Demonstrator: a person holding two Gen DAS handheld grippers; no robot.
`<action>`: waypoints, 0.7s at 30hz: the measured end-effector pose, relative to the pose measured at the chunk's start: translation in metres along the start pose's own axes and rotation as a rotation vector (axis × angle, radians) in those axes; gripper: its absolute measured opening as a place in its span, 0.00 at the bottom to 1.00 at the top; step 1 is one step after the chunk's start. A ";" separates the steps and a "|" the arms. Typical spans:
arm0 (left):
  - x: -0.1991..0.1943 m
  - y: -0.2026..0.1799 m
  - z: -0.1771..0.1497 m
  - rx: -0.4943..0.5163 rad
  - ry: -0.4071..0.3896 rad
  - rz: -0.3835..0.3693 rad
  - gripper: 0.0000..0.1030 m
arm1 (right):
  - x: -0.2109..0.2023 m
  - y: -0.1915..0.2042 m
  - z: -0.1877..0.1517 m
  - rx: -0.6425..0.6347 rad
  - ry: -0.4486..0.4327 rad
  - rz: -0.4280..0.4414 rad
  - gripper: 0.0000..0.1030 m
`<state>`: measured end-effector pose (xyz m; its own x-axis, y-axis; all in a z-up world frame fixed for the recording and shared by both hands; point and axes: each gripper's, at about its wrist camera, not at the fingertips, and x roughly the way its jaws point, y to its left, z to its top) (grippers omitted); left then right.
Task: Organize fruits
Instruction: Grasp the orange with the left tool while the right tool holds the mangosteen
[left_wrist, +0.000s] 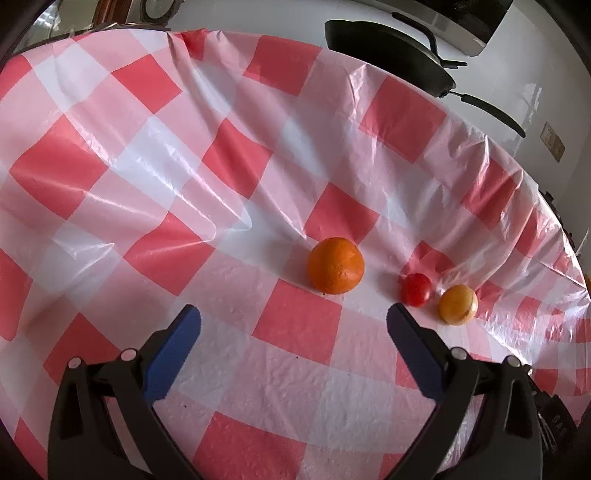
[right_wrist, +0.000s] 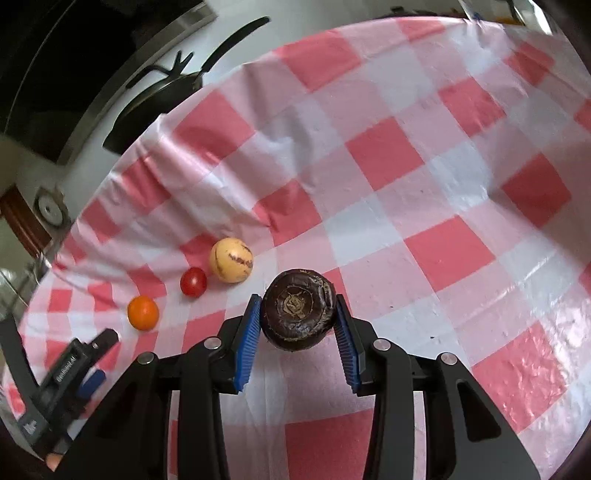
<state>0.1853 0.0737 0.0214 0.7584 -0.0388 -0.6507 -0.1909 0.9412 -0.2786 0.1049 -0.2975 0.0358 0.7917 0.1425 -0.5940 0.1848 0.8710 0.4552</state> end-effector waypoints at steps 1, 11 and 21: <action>0.001 -0.001 0.001 0.000 -0.004 0.005 0.98 | 0.001 0.001 0.000 -0.003 0.004 0.002 0.38; 0.051 -0.038 0.026 0.114 0.074 0.043 0.83 | 0.003 0.004 0.001 0.003 0.014 0.017 0.38; 0.078 -0.054 0.031 0.216 0.156 0.078 0.51 | 0.005 0.005 0.001 -0.002 0.020 0.021 0.38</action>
<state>0.2740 0.0301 0.0076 0.6384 0.0015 -0.7697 -0.0951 0.9925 -0.0769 0.1104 -0.2927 0.0363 0.7839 0.1699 -0.5972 0.1673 0.8684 0.4667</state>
